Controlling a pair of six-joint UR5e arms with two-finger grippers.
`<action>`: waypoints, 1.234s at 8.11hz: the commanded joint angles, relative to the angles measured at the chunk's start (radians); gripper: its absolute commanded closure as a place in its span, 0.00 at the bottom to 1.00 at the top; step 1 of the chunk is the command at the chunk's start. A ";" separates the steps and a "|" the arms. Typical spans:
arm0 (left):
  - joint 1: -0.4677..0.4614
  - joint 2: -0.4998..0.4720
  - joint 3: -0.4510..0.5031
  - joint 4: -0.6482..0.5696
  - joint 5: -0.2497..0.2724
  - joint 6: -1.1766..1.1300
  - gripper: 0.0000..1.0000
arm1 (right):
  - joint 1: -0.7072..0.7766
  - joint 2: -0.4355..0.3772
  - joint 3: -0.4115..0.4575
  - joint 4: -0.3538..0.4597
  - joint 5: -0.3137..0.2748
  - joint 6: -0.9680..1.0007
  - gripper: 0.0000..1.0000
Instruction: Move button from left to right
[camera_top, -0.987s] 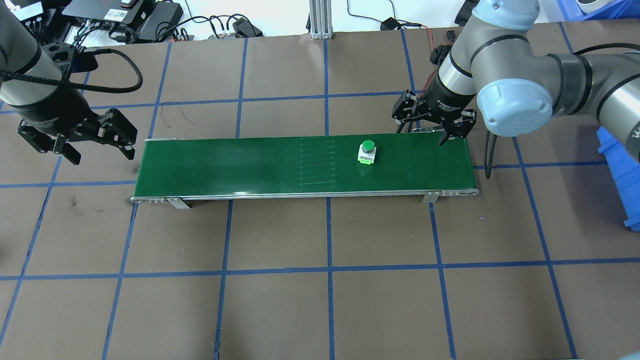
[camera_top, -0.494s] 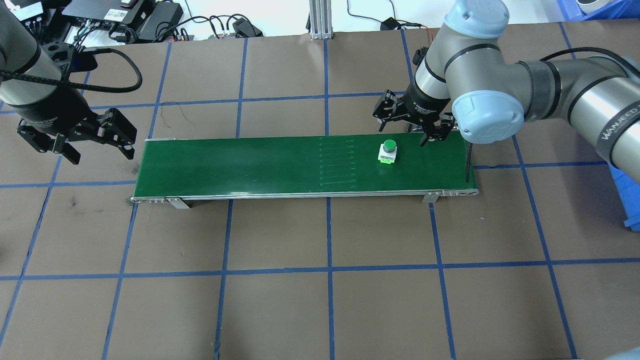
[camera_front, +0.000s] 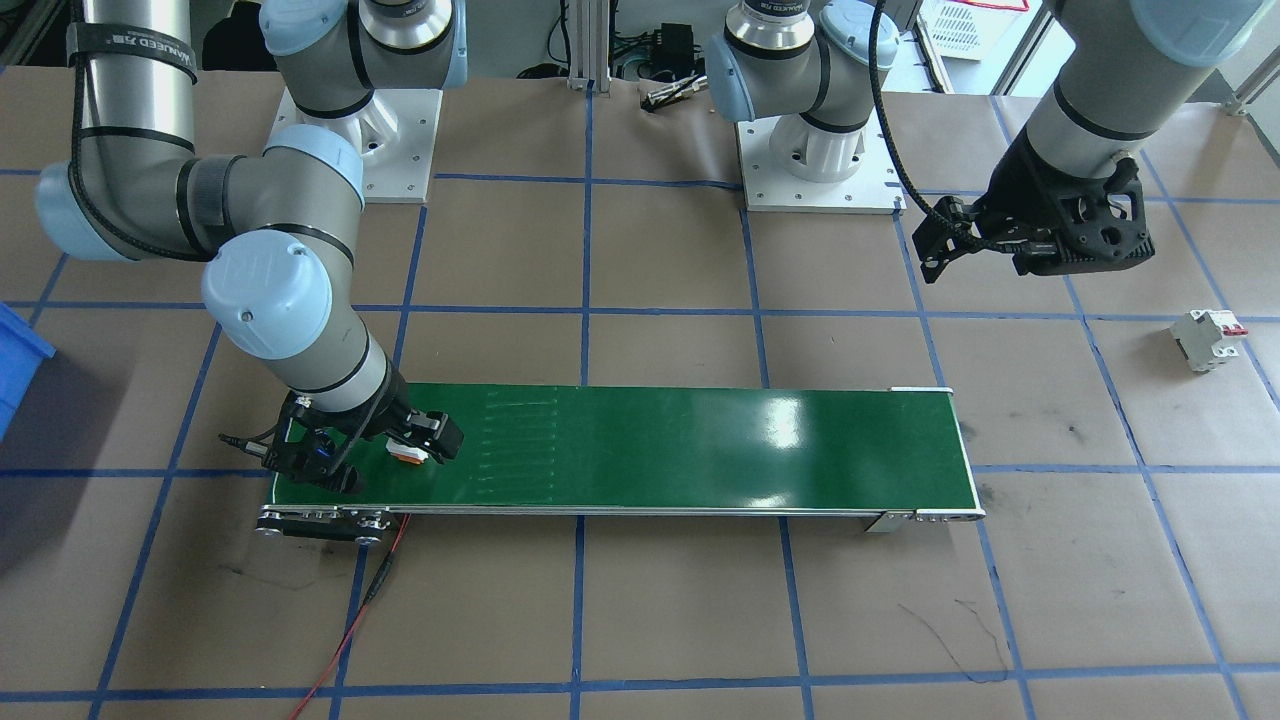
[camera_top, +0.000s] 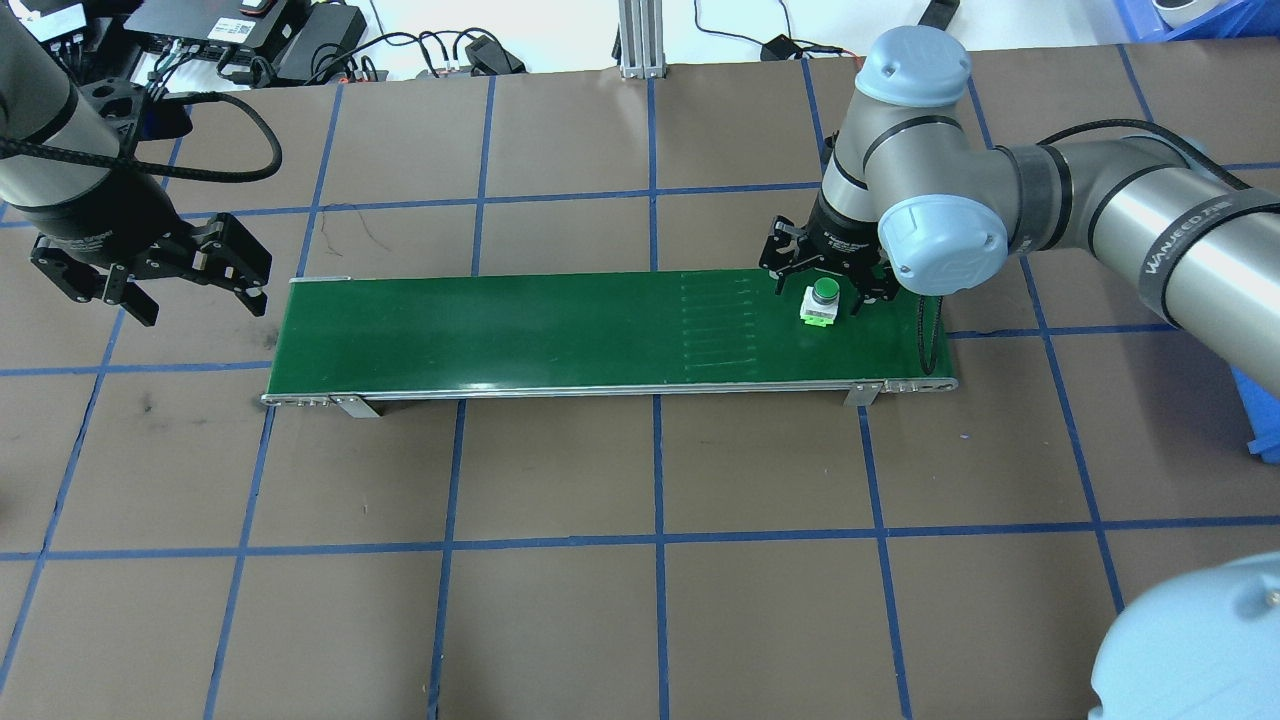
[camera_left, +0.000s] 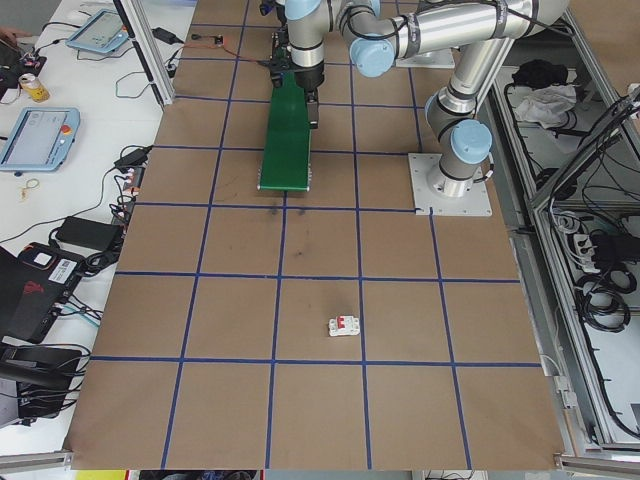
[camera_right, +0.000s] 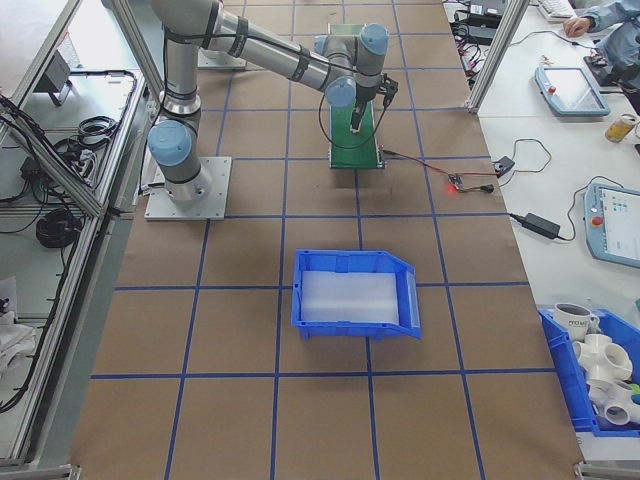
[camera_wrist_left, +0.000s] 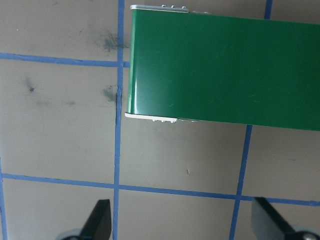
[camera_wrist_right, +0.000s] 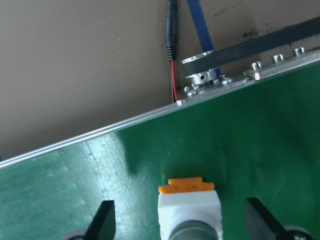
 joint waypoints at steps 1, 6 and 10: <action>0.000 0.000 0.001 0.000 -0.001 0.001 0.00 | -0.006 0.017 -0.011 0.004 -0.028 -0.103 0.78; 0.000 0.002 0.001 0.000 -0.004 0.001 0.00 | -0.151 -0.009 -0.091 0.095 -0.104 -0.417 1.00; 0.002 0.002 0.001 0.000 -0.004 0.001 0.00 | -0.327 -0.029 -0.241 0.192 -0.186 -0.807 1.00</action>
